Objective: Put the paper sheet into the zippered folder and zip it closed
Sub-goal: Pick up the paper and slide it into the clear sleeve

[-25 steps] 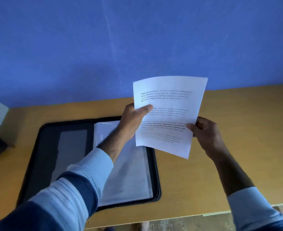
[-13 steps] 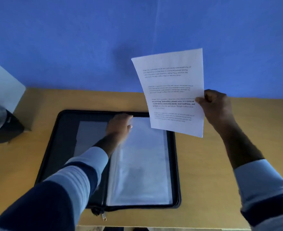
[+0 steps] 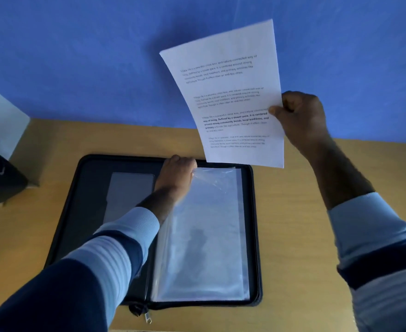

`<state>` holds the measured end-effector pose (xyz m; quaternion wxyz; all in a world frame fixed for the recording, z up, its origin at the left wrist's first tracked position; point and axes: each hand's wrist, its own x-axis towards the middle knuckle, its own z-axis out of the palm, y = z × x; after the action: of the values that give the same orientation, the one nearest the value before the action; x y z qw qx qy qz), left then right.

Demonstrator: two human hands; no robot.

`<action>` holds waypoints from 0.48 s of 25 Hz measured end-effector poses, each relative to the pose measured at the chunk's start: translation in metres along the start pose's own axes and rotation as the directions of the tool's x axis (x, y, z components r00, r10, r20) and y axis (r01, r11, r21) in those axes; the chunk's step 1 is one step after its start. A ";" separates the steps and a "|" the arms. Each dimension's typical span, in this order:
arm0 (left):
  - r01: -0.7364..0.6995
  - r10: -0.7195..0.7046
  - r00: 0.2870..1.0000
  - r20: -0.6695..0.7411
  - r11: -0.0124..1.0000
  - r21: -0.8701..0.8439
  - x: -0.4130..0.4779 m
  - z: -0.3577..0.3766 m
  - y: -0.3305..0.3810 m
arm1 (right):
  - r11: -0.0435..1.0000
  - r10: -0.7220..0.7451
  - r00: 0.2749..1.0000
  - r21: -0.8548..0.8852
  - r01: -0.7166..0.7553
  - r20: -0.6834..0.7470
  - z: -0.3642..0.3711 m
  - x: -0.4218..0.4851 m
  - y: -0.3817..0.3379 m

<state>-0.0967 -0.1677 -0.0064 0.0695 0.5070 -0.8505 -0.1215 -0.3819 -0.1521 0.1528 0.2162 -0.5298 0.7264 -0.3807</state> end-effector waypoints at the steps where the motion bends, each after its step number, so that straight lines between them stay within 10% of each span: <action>1: -0.010 0.009 1.000 0.013 0.999 0.033 0.001 0.000 0.001 | 1.000 -0.016 1.000 -0.013 0.016 0.007 0.002 0.006 -0.005; 12: -0.003 0.011 0.999 0.037 0.979 -0.204 -0.009 -0.006 0.026 | 0.991 -0.034 0.973 -0.119 0.062 0.229 0.044 0.036 -0.028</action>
<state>-0.1134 -0.1488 0.0071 0.1053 0.4918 -0.8365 -0.2176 -0.3461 -0.2040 0.1505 0.2548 -0.5997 0.7063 -0.2766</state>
